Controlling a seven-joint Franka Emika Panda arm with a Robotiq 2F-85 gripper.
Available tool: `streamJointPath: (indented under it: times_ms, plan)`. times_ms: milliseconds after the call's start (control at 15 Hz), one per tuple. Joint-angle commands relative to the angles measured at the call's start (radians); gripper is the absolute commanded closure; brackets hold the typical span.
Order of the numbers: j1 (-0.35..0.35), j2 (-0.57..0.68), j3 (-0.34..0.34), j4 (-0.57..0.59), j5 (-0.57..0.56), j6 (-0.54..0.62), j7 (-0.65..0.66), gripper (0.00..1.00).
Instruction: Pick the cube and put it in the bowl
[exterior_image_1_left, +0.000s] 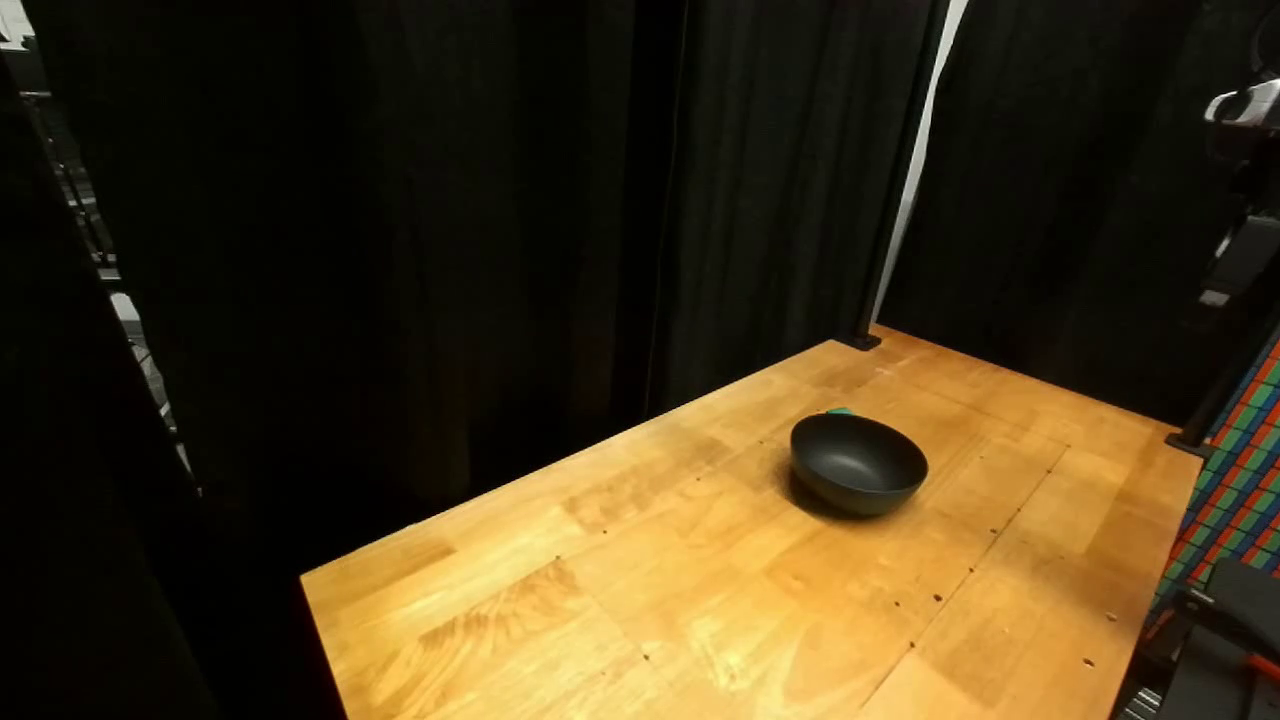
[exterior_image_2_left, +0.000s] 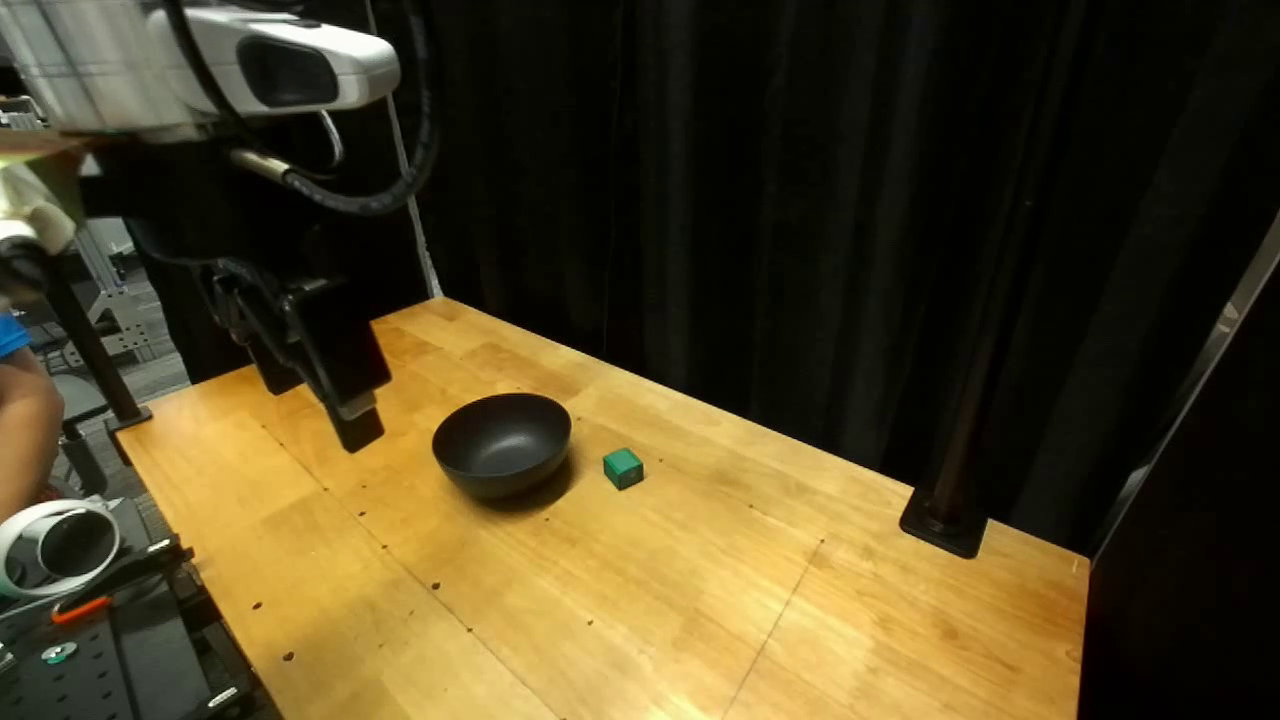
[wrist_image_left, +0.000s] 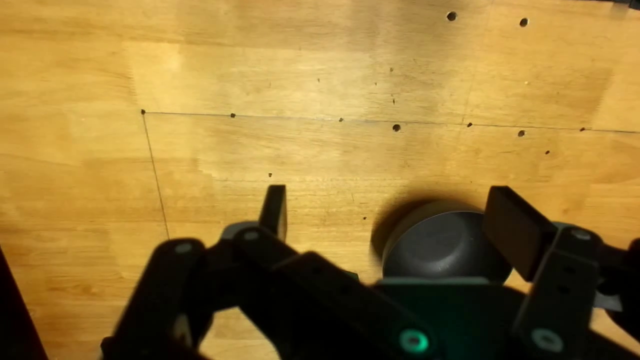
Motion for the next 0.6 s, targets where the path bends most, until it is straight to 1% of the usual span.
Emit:
streamJointPath:
  times_ms: [0,133,267,400,533]
  plan:
    - [-0.016,0.003,0.016,0.001,0.011,-0.001,-0.008,0.00]
    - [-0.016,0.003,0.016,0.001,0.011,-0.001,-0.008,0.00]
    - [0.005,0.109,0.058,0.044,0.009,0.062,0.067,0.00]
    - [0.037,0.236,0.105,0.103,0.034,0.146,0.141,0.00]
    - [0.055,0.343,0.142,0.156,0.051,0.226,0.198,0.00]
